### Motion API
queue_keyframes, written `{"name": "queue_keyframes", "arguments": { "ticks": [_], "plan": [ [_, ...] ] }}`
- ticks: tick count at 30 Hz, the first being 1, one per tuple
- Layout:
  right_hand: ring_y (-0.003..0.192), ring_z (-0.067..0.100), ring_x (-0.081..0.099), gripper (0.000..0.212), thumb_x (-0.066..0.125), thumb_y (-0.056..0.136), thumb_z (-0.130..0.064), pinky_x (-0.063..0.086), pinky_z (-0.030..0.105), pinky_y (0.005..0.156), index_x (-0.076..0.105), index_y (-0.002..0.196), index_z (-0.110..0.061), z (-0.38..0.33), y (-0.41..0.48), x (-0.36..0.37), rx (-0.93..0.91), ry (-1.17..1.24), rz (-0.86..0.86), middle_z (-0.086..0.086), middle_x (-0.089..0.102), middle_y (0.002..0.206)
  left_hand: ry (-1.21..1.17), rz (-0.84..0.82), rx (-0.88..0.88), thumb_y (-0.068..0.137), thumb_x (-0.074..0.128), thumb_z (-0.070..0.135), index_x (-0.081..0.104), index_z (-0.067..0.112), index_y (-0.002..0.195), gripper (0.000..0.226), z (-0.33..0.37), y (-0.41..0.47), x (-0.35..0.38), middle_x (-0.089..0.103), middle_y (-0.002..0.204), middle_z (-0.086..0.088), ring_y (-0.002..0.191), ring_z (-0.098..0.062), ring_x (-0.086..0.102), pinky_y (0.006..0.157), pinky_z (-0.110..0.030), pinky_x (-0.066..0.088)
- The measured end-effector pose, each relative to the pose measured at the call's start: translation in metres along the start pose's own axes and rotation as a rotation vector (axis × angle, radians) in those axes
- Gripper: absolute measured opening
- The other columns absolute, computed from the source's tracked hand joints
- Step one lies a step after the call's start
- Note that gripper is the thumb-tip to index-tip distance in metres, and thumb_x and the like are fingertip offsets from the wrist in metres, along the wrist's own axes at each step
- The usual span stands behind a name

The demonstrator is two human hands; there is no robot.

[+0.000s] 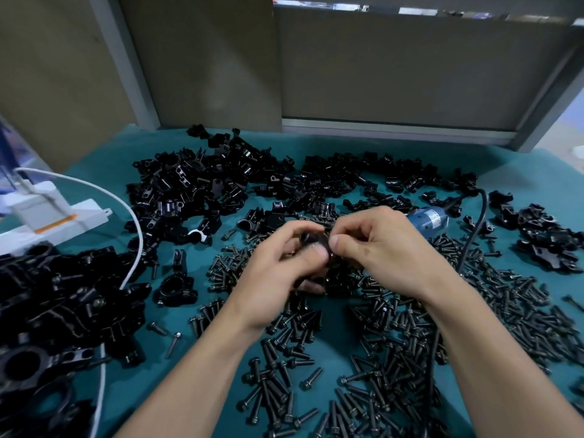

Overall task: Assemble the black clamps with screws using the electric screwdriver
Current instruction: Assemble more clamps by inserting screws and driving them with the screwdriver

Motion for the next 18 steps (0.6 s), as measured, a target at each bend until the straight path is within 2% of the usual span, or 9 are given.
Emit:
{"name": "queue_keyframes", "arguments": {
  "ticks": [2,4,6,9,11,13,15,18],
  "plan": [
    [0.059,0.010,0.055,0.022,0.070,0.095,-0.023,0.046,0.035,0.059,0.070,0.073,-0.026,-0.004,-0.002,-0.006,-0.042,-0.026,0.059,-0.004,0.064,0.063,-0.200,-0.069,-0.131,0.098,0.054,0.059,0.077,0.023,0.111,0.045,-0.009,-0.004,0.007,0.078,0.101,-0.003,0.083,-0.020,0.073,0.064,-0.032,0.060],
    [0.070,0.015,0.063,0.020,0.067,0.098,-0.023,0.053,0.040,0.068,0.071,0.079,-0.026,-0.007,-0.004,-0.003,-0.070,-0.012,0.045,-0.005,0.068,0.070,-0.274,-0.141,-0.181,0.092,0.054,0.065,0.078,0.017,0.109,0.056,-0.014,-0.002,0.009,0.077,0.095,-0.008,0.074,-0.016,0.069,0.053,-0.026,0.055],
    [0.076,0.018,0.064,0.019,0.066,0.099,-0.022,0.054,0.045,0.073,0.071,0.081,-0.024,-0.008,-0.003,0.004,-0.076,-0.002,0.011,-0.004,0.069,0.074,-0.332,-0.178,-0.194,0.079,0.074,0.054,0.077,0.015,0.105,0.047,-0.016,0.000,0.010,0.074,0.091,-0.004,0.072,-0.012,0.065,0.053,-0.021,0.051],
    [0.074,0.018,0.062,0.018,0.065,0.099,-0.019,0.052,0.045,0.072,0.070,0.081,-0.023,-0.008,-0.002,0.010,-0.074,-0.009,-0.023,-0.003,0.067,0.072,-0.321,-0.117,-0.148,0.061,0.096,0.025,0.079,0.019,0.099,0.042,-0.017,0.003,0.004,0.076,0.093,-0.003,0.080,-0.012,0.070,0.066,-0.021,0.056],
    [0.072,0.016,0.061,0.018,0.066,0.098,-0.019,0.052,0.041,0.070,0.072,0.083,-0.025,-0.009,-0.002,0.014,-0.057,-0.009,-0.057,-0.004,0.068,0.071,-0.217,-0.025,-0.081,0.054,0.101,0.012,0.080,0.023,0.091,0.044,-0.015,0.006,-0.004,0.077,0.090,-0.001,0.083,-0.012,0.073,0.071,-0.022,0.058],
    [0.066,0.009,0.059,0.015,0.068,0.098,-0.022,0.050,0.031,0.064,0.073,0.086,-0.029,-0.007,-0.001,0.015,-0.025,-0.006,-0.103,-0.008,0.068,0.070,0.005,0.071,0.030,0.052,0.102,0.008,0.076,0.026,0.088,0.047,-0.006,0.007,-0.016,0.078,0.090,0.004,0.087,-0.010,0.073,0.080,-0.023,0.057],
    [0.059,0.005,0.056,0.012,0.070,0.098,-0.025,0.046,0.023,0.057,0.073,0.087,-0.030,-0.001,-0.001,0.018,0.031,0.006,-0.189,-0.009,0.069,0.068,0.199,0.101,0.131,0.055,0.102,0.008,0.073,0.031,0.092,0.052,0.005,0.006,-0.019,0.077,0.093,0.009,0.091,-0.007,0.072,0.086,-0.020,0.055],
    [0.056,0.009,0.060,0.018,0.065,0.101,-0.025,0.047,0.021,0.054,0.070,0.083,-0.025,0.005,-0.007,0.020,0.092,0.053,-0.296,-0.003,0.072,0.070,0.284,0.077,0.162,0.056,0.101,0.019,0.070,0.036,0.093,0.051,0.009,0.004,-0.014,0.076,0.093,0.011,0.089,-0.007,0.072,0.081,-0.019,0.054]
  ]
}}
Point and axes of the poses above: each hand's wrist, its own y-axis towards the middle knuckle, its own x-axis out of the palm, z = x × y, the point moved 10 cm from there along y, towards the middle knuckle
